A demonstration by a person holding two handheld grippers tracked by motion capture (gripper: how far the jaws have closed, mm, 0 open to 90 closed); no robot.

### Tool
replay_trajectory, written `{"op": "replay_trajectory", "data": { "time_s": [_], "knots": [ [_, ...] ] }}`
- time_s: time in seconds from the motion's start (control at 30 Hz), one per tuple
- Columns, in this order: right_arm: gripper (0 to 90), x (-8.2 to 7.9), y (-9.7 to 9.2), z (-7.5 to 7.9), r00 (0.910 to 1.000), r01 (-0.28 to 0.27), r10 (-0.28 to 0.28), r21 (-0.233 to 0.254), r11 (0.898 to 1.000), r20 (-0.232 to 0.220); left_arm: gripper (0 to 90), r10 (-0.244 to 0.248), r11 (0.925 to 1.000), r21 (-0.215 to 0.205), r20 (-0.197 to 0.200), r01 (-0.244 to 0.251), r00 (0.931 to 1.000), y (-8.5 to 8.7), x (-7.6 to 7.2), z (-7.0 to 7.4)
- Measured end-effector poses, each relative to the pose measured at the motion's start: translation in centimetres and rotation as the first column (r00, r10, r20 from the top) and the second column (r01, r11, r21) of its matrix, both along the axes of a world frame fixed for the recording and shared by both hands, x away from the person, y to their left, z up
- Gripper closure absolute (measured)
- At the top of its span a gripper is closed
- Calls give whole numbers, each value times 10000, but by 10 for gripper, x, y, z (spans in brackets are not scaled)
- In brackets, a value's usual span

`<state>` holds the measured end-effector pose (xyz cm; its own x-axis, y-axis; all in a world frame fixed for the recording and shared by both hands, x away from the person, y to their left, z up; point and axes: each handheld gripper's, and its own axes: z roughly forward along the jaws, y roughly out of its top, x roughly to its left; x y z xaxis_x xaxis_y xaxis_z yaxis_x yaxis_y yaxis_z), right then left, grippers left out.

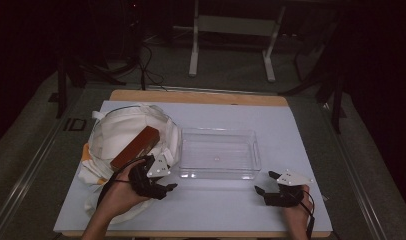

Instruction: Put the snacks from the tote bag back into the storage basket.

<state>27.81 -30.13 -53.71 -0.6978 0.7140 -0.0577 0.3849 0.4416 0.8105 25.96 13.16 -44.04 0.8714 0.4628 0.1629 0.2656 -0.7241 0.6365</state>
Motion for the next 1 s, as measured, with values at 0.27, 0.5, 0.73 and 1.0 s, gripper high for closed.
{"op": "replay_trajectory", "data": {
  "time_s": [0.27,0.5,0.73,1.0],
  "knots": [
    [217,0,0,0,10000,-1,1,-16,10000,33,450,-318,9990,313,-60,319,9995,7,3,10],
    [217,0,0,0,10000,-7,7,-24,10000,24,467,-286,9994,190,-65,287,9996,15,7,14],
    [217,0,0,0,10000,9,-9,-10,10000,14,463,6,9997,243,-69,-4,10000,23,12,18],
    [217,0,0,0,10000,18,-18,11,10000,34,458,496,9983,296,-27,-495,9988,36,18,22]
  ]
}}
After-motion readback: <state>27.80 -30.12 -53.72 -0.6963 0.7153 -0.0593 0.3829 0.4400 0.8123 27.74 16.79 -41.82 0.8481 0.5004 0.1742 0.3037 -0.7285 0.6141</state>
